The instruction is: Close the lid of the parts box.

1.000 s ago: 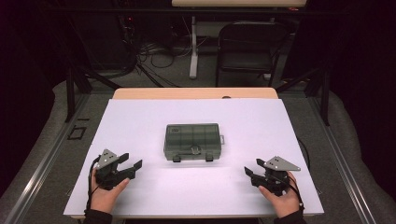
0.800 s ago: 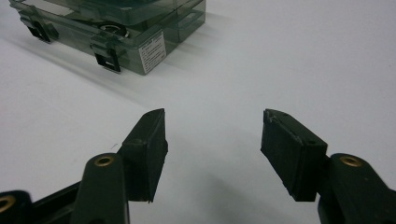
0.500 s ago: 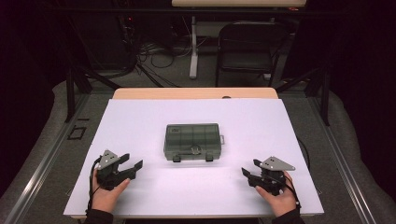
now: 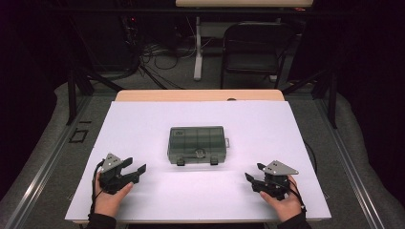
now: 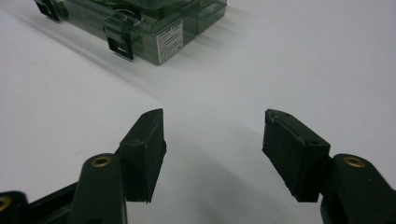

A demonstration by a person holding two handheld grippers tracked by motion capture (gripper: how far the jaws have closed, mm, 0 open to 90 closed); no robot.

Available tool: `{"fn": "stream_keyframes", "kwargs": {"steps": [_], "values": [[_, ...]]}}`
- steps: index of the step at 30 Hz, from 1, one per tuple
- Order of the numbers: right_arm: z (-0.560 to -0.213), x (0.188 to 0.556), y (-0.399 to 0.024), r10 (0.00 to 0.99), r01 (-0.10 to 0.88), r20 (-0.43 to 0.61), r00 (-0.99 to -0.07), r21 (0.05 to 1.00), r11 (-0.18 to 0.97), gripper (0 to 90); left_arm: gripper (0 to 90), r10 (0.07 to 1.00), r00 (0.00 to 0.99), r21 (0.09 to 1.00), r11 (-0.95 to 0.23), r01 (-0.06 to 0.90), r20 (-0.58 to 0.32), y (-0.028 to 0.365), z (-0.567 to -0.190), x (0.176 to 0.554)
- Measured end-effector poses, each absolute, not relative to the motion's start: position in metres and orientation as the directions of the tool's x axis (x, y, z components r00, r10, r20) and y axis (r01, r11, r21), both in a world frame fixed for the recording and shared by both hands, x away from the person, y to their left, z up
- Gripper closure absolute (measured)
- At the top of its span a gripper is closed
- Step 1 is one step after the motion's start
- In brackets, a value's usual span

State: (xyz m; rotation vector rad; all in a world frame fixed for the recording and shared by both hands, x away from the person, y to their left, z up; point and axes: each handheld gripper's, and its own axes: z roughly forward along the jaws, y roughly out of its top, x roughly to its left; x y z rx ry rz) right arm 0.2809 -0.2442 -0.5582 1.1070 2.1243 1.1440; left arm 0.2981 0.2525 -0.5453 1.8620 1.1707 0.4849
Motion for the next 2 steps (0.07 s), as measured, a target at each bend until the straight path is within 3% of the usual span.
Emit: {"fn": "stream_keyframes", "kwargs": {"steps": [2], "values": [[-0.5586, 0.2814, -0.2449, 0.831, 0.425, -0.045, -0.555, 0.843, 0.330, 36.8, 34.9, 0.868, 0.484, 0.819, -0.195, 0.539, -0.112, 0.2527, -0.5461, 0.2989]]}}
